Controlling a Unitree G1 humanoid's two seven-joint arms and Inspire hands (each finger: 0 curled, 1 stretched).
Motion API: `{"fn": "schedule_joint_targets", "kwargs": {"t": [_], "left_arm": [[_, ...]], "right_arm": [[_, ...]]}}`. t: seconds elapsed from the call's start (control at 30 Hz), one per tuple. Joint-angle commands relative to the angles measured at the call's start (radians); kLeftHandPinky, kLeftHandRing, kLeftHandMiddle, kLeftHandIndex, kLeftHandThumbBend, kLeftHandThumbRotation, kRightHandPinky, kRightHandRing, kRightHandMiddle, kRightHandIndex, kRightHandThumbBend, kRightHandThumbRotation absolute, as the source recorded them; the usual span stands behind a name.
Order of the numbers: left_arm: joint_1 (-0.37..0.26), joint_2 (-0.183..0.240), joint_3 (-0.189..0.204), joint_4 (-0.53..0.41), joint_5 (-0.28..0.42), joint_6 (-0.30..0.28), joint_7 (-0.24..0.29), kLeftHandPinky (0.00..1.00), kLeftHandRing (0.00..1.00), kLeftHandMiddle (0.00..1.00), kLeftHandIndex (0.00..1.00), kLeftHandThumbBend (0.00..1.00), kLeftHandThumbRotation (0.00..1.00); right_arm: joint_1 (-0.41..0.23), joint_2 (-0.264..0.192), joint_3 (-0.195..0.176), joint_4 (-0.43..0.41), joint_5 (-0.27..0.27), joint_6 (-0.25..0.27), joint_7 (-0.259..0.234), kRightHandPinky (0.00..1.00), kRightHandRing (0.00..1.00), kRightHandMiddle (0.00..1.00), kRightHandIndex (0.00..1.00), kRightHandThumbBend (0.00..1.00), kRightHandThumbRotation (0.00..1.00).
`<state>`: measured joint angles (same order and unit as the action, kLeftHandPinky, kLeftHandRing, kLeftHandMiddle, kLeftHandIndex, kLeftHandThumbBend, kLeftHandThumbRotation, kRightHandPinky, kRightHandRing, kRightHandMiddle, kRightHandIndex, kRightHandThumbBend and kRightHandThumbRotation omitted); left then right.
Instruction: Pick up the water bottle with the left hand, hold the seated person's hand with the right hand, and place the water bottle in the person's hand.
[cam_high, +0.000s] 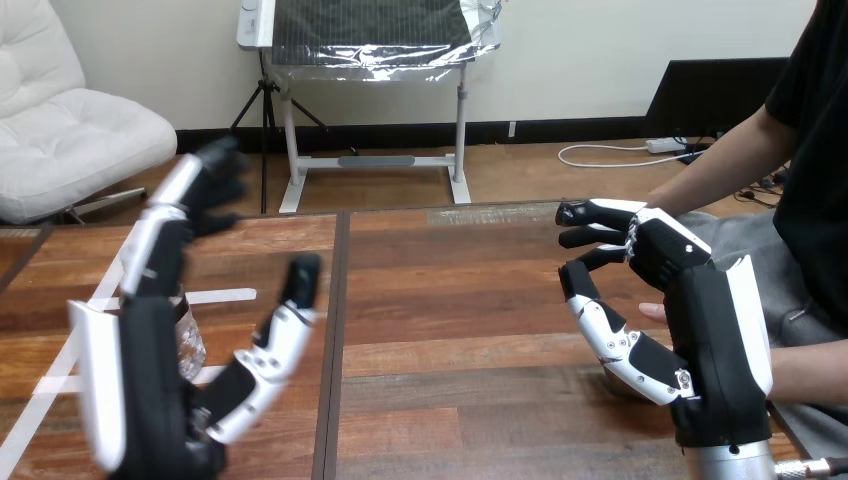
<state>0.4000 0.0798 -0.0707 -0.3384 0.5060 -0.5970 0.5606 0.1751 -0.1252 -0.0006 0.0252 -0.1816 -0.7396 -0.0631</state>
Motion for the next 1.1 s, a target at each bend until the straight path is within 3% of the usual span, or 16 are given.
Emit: {"fn": "schedule_joint_targets", "kwargs": {"t": [0.0, 0.53, 1.07], "left_arm": [[-0.059, -0.061, 0.066, -0.046, 0.040, 0.042, 0.037, 0.75, 0.80, 0.82, 0.83, 0.48, 0.37], [-0.110, -0.007, 0.153, 0.025, 0.065, 0.052, 0.089, 0.81, 0.83, 0.86, 0.84, 0.58, 0.35], [-0.190, 0.036, 0.230, 0.143, 0.158, 0.099, 0.160, 0.87, 0.87, 0.87, 0.86, 0.65, 0.41]], "right_arm": [[-0.066, 0.005, -0.003, -0.013, 0.012, 0.002, 0.001, 0.52, 0.64, 0.70, 0.65, 0.38, 0.16], [-0.075, 0.008, -0.007, -0.003, -0.011, -0.010, -0.008, 0.52, 0.63, 0.69, 0.64, 0.38, 0.16], [-0.080, 0.009, -0.009, 0.005, -0.027, -0.015, -0.016, 0.51, 0.63, 0.69, 0.64, 0.38, 0.16]]}}
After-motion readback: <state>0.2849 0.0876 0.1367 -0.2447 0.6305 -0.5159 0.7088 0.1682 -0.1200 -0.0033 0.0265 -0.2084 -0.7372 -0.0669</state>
